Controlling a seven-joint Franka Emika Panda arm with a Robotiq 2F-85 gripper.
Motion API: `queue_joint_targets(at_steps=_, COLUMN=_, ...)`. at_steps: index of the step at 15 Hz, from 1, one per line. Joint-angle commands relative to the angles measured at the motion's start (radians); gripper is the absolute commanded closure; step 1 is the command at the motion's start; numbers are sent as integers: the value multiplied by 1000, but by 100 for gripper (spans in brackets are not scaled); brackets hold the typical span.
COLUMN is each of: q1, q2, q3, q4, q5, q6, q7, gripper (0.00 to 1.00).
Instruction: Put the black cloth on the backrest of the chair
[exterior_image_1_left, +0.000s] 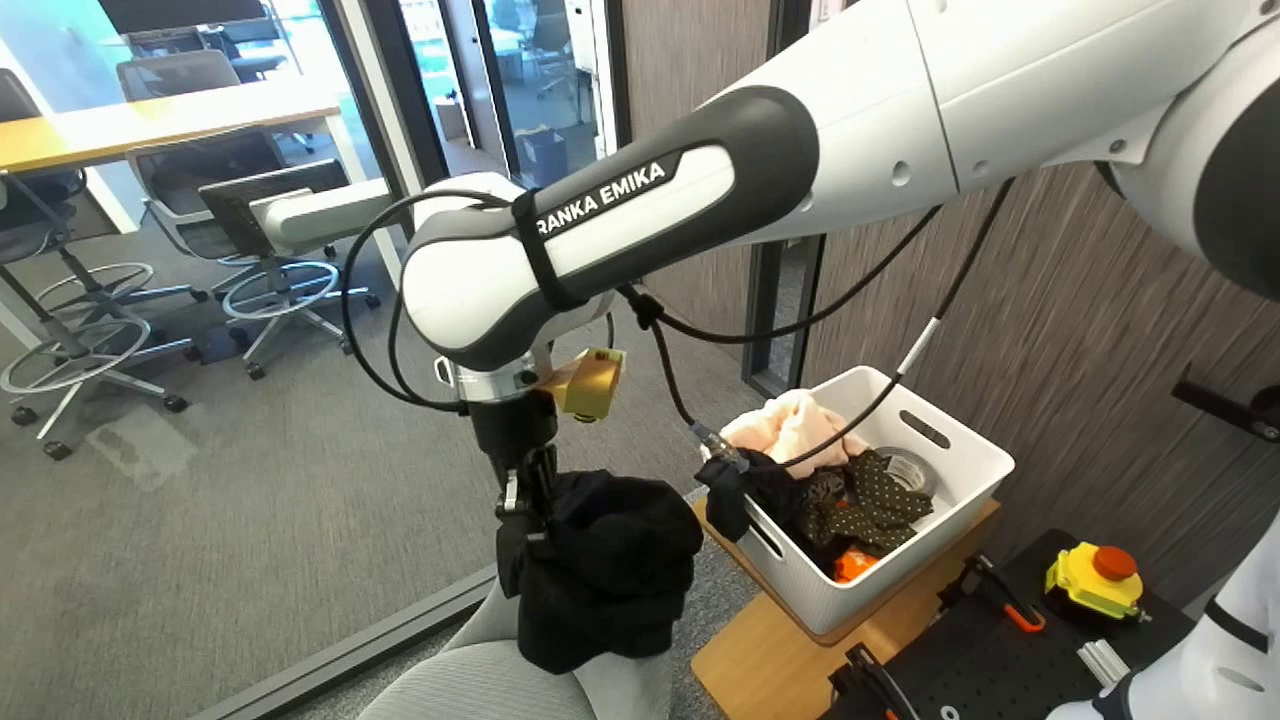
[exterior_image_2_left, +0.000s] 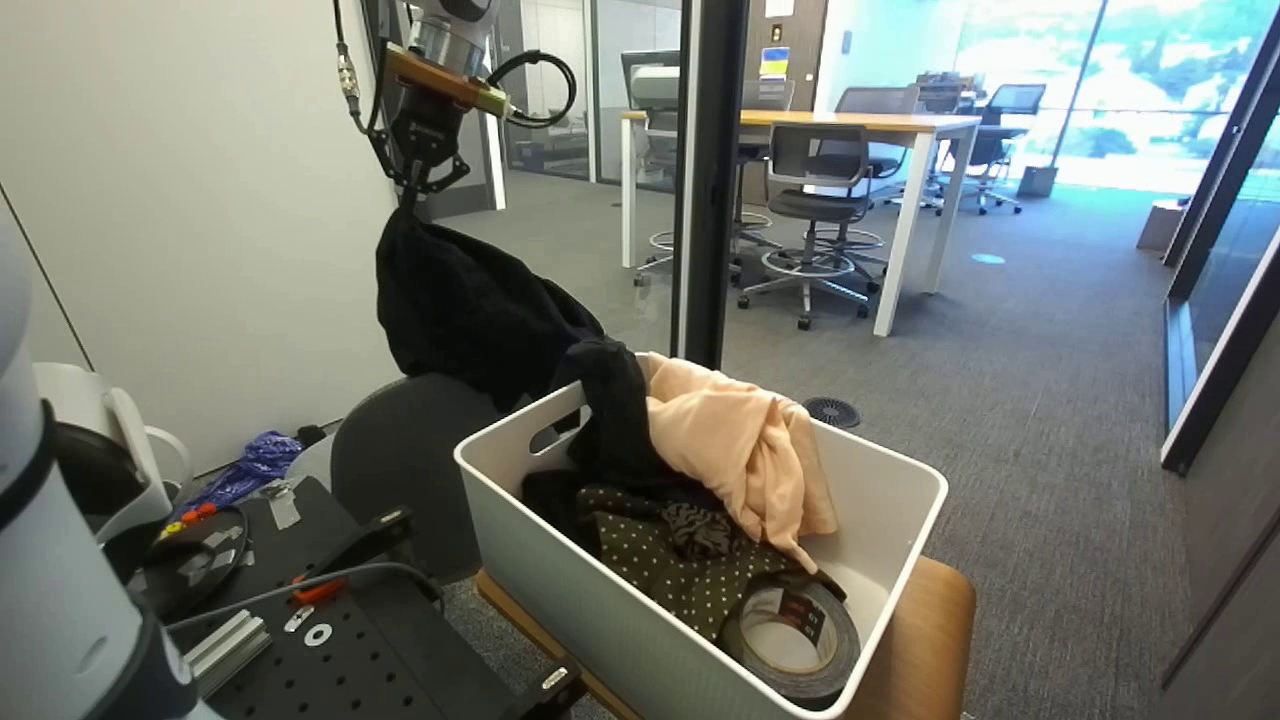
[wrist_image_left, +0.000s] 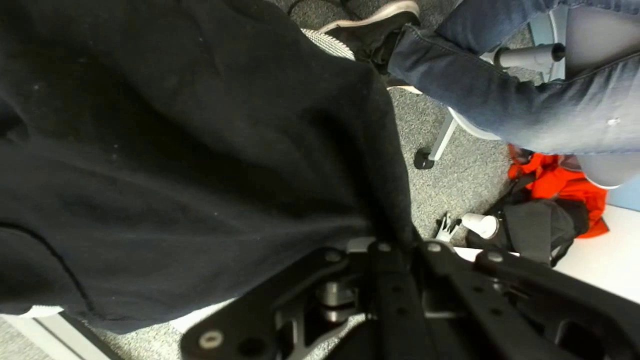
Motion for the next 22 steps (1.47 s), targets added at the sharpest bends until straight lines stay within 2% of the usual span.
queue_joint_targets(at_steps=1, q1=6, q2=75, q3=1, q4=94, q5=-27, q6=-66, q7=9, gripper=97)
queue_joint_targets(at_steps=7, q1=-1, q2=206, q3=-6, q4=206, q5=-20, q6=-137, q7=-6, gripper=98)
queue_joint_targets(at_steps=19, q1=-3, q2=247, q3=-28, q4=203, q5=-78, q6=-39, q7=9, gripper=98)
queue_joint_targets(at_steps=21, q1=-5, q2=251, q3=-27, q4=210, q5=-72, q6=-51, q7=12, gripper=69)
queue_joint_targets(at_steps=22, q1=-5, q2=252, q3=-27, q4=214, q5=-73, q6=-56, q7=12, gripper=63)
